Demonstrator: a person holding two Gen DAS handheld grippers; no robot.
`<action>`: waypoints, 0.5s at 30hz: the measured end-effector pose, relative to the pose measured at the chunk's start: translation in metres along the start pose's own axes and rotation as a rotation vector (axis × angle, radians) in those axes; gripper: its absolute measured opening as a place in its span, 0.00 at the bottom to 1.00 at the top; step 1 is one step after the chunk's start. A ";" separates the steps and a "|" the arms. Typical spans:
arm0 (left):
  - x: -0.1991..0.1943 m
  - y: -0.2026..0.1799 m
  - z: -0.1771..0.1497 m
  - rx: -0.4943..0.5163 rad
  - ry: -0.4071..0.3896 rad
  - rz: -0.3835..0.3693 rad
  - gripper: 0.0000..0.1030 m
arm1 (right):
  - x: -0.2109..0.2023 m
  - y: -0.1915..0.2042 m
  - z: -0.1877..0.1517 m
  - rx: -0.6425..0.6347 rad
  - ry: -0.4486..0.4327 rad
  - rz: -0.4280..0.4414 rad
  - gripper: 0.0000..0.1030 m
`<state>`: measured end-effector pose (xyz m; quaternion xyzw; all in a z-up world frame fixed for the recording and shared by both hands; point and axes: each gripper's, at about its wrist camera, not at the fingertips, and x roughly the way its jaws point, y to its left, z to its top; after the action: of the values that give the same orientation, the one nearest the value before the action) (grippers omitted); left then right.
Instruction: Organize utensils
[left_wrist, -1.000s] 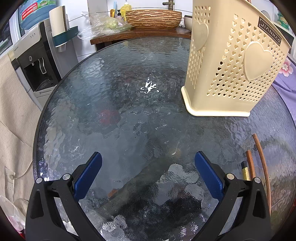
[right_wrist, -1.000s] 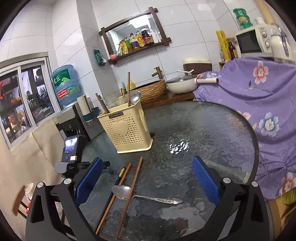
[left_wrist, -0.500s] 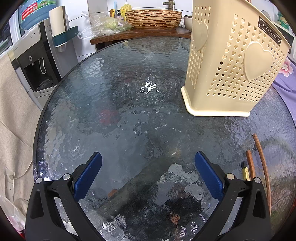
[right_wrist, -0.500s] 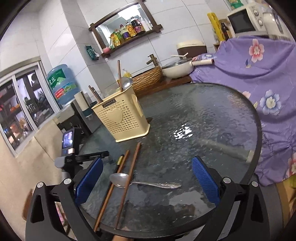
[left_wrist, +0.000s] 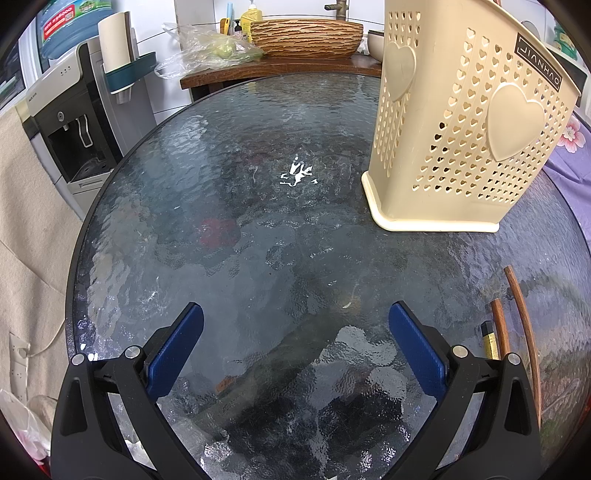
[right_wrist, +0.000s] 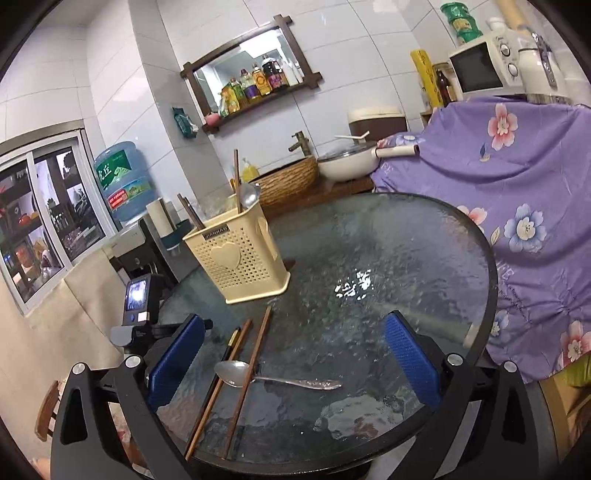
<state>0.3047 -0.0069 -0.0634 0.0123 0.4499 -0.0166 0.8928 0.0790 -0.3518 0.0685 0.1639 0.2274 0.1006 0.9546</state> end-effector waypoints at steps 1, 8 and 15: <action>0.000 0.000 0.000 0.000 0.000 0.000 0.95 | 0.000 0.002 0.001 0.002 0.001 0.006 0.93; -0.001 -0.001 0.001 0.000 0.000 0.000 0.95 | 0.000 0.019 -0.002 -0.058 0.007 -0.016 0.93; 0.000 0.000 0.000 0.000 0.000 0.000 0.95 | 0.032 0.028 -0.012 -0.115 0.096 -0.031 0.93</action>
<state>0.3047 -0.0066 -0.0637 0.0124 0.4500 -0.0165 0.8928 0.0979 -0.3144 0.0551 0.1004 0.2692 0.1062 0.9519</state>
